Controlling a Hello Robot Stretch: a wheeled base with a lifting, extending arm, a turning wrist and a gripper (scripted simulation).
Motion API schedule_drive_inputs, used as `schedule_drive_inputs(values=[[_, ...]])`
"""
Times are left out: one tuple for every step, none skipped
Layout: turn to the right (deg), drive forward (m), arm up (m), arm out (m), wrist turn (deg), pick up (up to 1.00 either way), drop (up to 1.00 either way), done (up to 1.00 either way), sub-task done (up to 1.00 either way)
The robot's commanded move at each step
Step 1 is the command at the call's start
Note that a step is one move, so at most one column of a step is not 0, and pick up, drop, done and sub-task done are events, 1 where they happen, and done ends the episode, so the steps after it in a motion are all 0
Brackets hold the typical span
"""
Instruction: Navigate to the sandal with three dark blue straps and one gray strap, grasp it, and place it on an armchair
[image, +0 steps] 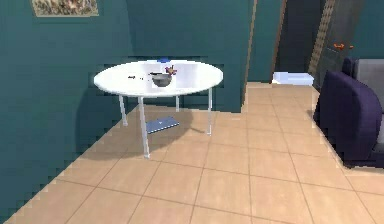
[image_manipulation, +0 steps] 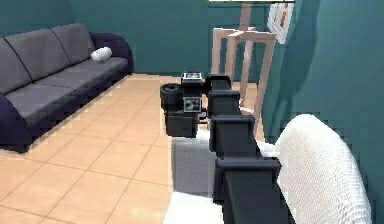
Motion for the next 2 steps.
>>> schedule_drive_inputs(values=[[0.0,0.0,0.0,0.0,9.0,0.0,0.0,0.0,0.0],[0.0,0.0,-0.38,0.0,0.0,0.0,0.0,0.0,0.0]])
